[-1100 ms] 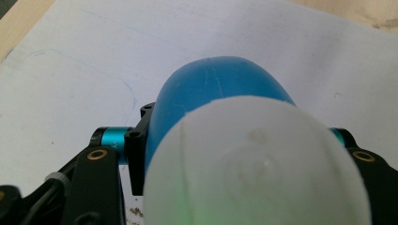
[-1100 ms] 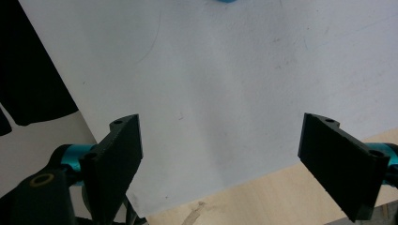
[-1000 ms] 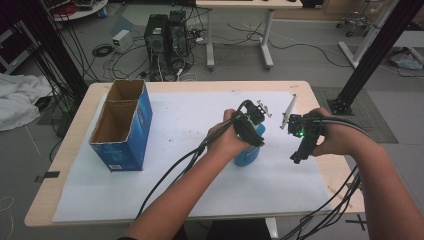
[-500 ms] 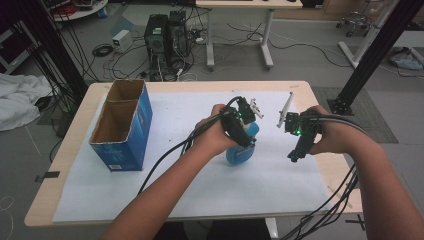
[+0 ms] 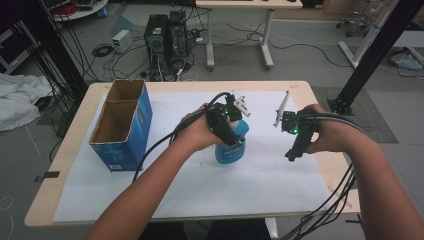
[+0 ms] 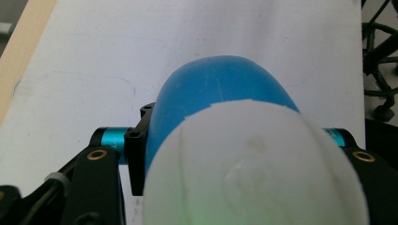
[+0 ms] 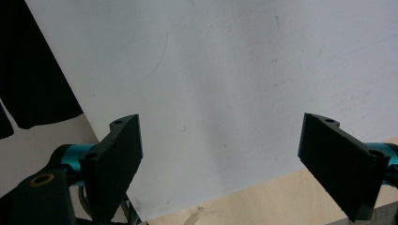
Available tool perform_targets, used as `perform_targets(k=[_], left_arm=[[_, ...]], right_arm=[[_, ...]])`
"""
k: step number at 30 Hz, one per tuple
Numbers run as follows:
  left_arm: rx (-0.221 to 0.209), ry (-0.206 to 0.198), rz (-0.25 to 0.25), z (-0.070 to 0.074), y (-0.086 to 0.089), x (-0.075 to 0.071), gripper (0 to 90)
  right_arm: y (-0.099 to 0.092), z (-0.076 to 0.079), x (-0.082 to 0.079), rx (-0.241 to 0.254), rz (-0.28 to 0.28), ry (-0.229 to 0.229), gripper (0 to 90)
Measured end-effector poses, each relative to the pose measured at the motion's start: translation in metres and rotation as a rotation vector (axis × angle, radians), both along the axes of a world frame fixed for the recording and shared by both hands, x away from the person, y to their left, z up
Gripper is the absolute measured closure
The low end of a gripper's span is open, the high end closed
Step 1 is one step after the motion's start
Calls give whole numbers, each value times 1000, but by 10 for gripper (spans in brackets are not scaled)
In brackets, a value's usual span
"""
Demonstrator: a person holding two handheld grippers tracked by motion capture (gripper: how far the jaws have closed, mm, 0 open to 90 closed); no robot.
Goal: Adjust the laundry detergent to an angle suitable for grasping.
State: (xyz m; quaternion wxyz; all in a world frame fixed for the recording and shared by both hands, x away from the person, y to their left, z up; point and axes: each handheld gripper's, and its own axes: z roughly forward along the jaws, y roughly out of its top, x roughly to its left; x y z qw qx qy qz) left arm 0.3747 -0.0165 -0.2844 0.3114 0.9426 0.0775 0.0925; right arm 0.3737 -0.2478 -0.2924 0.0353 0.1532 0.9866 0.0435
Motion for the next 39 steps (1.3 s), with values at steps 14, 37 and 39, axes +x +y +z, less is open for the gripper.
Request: perform_targets(k=[14, 37, 39], left_arm=[[-9, 44, -71, 7, 31, 6, 387], [64, 80, -358, -16, 48, 3, 387], [75, 85, -368, -19, 47, 5, 387]], right_arm=[[7, 2, 1, -5, 7, -3, 133], [18, -3, 2, -14, 34, 1, 133], [19, -3, 2, -12, 31, 2, 133]])
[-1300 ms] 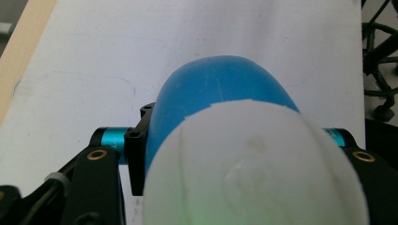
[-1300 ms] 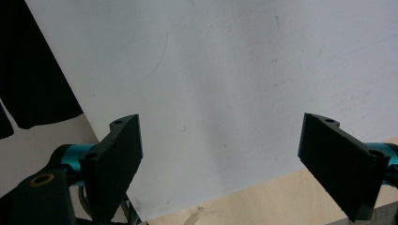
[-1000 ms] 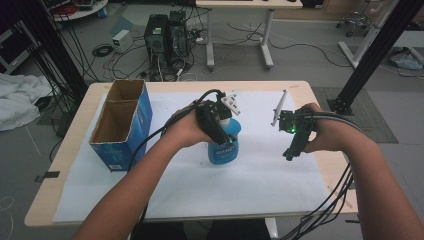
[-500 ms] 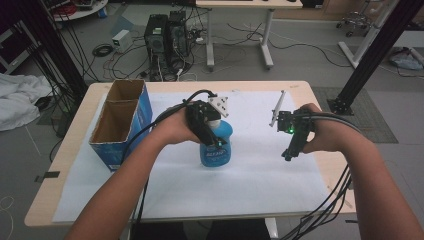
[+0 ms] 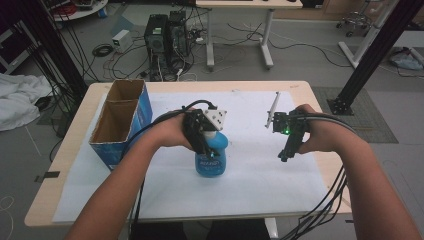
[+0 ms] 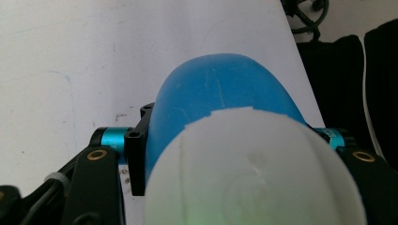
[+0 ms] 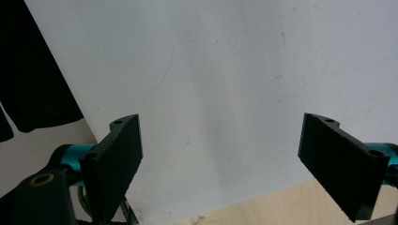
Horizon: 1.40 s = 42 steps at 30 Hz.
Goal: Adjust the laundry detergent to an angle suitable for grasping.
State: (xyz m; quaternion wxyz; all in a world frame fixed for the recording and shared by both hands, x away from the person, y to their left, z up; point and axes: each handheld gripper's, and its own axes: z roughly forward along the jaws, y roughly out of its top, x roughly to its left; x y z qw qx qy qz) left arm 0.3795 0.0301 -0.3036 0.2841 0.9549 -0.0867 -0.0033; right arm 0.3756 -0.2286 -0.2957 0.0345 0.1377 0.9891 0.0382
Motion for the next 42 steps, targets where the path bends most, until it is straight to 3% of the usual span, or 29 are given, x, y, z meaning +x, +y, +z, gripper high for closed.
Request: perform_targets(k=[2, 7, 10, 13, 14, 15, 18, 19, 24, 33, 42], left_arm=[[19, 1, -8, -3, -1, 1, 387], [21, 2, -43, -9, -4, 4, 387], [13, -21, -80, -11, -5, 4, 387], [-10, -50, -143, -11, -5, 2, 387], [-10, -50, -143, -11, -5, 2, 388], [-22, -52, -190, -12, -5, 1, 388], [-33, -44, -226, -13, -5, 0, 388], [-42, -47, -261, -13, -5, -1, 388], [-61, -83, -319, -13, -4, -4, 388], [-59, -82, -377, -13, -3, -9, 388], [-56, -65, -381, -17, 0, -6, 387]], right_arm=[[0, -1, 0, -5, -3, 1, 133], [0, -1, 0, 10, -5, -6, 133], [0, -3, 0, 15, -1, -6, 133], [-1, -4, 0, 15, -3, -4, 133], [-1, -4, 0, 15, -3, -4, 133], [-2, -4, 1, 16, -2, -6, 133], [-2, -4, 0, 16, -4, -4, 133], [-2, -3, 0, 14, -8, -4, 133], [-3, -3, -2, 16, -11, -6, 133], [-3, -2, -4, 23, -9, -12, 133], [-4, 0, -5, 28, -9, -21, 133]])
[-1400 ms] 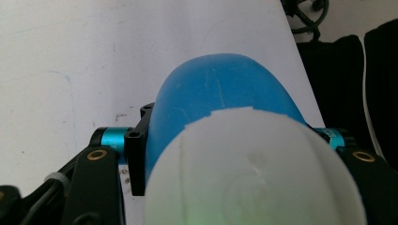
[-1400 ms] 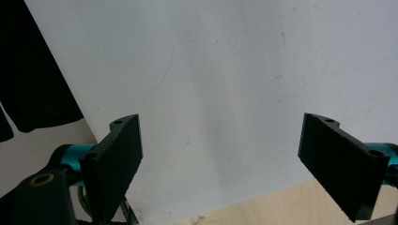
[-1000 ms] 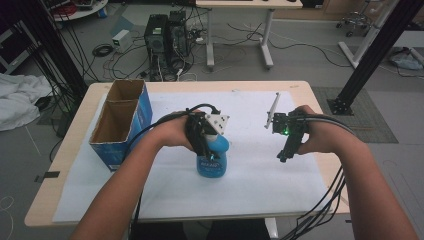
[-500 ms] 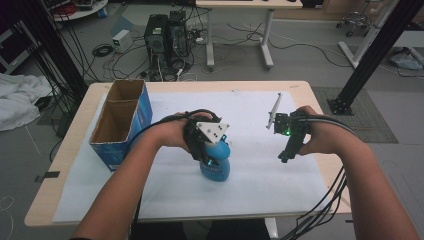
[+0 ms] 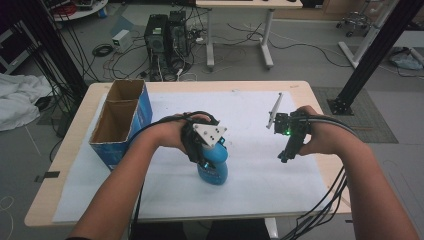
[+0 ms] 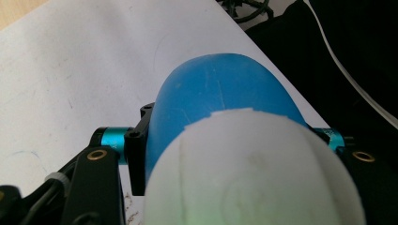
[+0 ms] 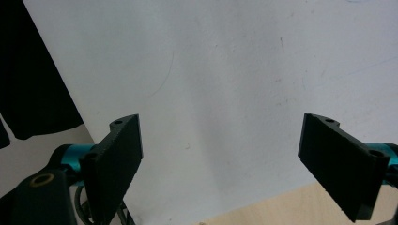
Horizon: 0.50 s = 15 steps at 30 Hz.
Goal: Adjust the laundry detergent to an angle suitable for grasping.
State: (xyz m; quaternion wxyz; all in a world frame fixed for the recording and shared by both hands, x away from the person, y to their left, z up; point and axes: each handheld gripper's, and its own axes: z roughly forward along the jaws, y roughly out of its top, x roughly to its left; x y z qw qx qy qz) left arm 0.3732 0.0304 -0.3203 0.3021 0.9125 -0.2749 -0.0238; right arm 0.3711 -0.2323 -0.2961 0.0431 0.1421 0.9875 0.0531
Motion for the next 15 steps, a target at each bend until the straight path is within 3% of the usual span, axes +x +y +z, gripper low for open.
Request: perform_targets(k=[4, 10, 15], left_arm=[[13, 6, -2, -5, -1, 0, 387], [-19, 24, -6, -8, 1, -1, 387], [-4, 52, 31, -8, -2, 2, 384]], right_arm=[[0, 0, 0, 3, 6, -1, 133], [-1, 0, 0, 4, 4, -2, 133], [-1, 0, 0, 7, 12, -5, 133]])
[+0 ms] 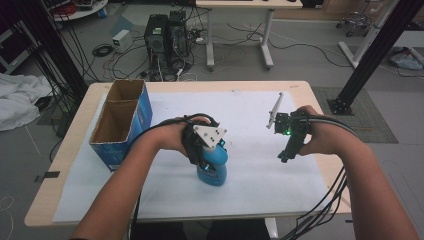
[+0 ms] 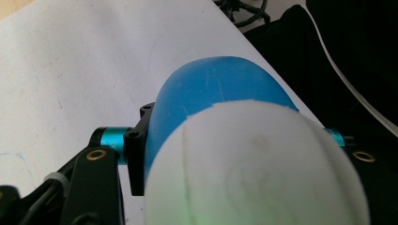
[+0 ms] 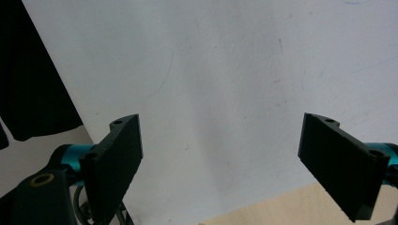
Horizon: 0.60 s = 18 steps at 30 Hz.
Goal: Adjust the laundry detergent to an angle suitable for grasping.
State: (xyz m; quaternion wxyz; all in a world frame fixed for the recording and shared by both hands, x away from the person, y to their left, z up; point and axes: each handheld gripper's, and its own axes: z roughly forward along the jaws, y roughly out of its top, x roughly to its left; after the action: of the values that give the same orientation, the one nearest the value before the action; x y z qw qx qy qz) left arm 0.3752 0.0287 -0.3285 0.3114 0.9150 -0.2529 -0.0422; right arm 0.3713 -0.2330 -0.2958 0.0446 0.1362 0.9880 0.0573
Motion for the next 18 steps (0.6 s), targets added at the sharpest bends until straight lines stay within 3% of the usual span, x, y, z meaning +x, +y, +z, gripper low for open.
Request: perform_targets(k=[2, 11, 18], left_arm=[[0, 10, 15, 0, -1, 1, 381], [7, 28, 41, -1, -1, 2, 380], [1, 20, 53, 0, 0, 2, 370]], right_arm=[[0, 0, -1, -7, -20, 6, 133], [-2, 0, -2, -3, -18, 3, 133], [-3, 0, -2, -7, -23, 2, 133]])
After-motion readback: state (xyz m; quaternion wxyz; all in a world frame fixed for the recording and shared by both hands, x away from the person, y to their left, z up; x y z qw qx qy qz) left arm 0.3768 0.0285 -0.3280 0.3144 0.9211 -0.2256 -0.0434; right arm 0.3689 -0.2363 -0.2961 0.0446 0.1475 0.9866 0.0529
